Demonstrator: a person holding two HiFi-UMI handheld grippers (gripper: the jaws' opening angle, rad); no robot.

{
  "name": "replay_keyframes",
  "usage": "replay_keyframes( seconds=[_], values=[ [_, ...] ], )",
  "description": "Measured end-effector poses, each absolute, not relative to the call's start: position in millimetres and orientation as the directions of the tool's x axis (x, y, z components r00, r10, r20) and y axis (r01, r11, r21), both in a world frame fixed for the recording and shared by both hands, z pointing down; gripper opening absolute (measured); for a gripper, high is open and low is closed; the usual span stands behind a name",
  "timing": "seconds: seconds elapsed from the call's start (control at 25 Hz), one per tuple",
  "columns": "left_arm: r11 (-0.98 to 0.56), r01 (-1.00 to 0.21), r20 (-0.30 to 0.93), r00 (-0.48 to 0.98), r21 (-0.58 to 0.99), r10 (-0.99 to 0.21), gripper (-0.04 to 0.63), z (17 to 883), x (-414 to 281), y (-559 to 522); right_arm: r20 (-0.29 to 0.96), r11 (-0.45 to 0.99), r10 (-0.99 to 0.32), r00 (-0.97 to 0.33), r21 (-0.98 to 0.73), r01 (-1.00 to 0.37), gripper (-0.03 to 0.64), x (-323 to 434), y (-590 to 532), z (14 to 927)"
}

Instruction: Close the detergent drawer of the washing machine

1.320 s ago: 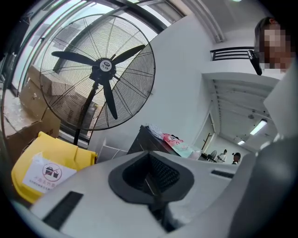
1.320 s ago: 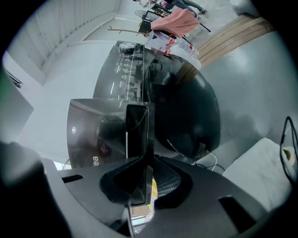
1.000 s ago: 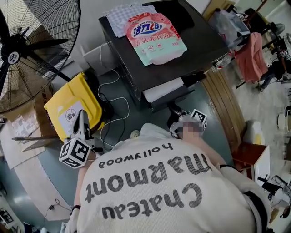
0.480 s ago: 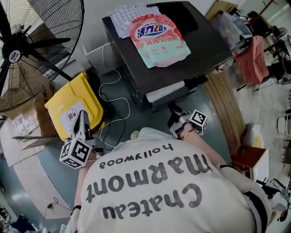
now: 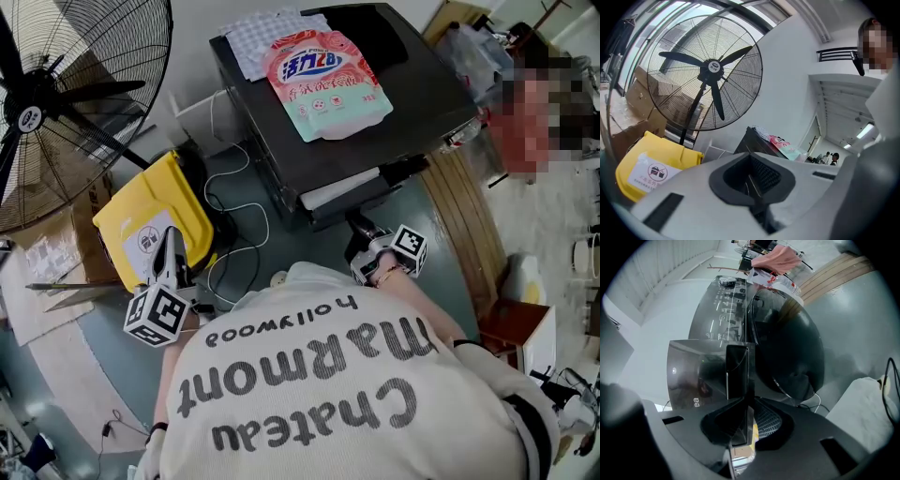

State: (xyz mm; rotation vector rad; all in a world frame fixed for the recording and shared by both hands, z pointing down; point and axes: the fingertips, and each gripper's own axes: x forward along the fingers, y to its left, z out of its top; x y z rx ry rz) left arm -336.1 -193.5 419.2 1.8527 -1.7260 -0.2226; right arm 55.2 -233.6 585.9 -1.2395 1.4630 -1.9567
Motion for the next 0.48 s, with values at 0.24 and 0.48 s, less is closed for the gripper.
replay_keyframes(
  seconds=[0.24, 0.48],
  values=[
    [0.010, -0.857, 0.260, 0.145, 0.515, -0.955, 0.008, 416.2, -336.8, -195.7, 0.417, -0.380, -0.744, -0.523, -0.907, -0.182, 0.074, 54.1, -233.7, 584.5],
    [0.020, -0.852, 0.265, 0.140, 0.523, -0.954, 0.008, 420.4, -339.1, -194.3, 0.404, -0.358, -0.743, -0.534, -0.914, -0.192, 0.074, 54.1, -237.7, 586.1]
  ],
)
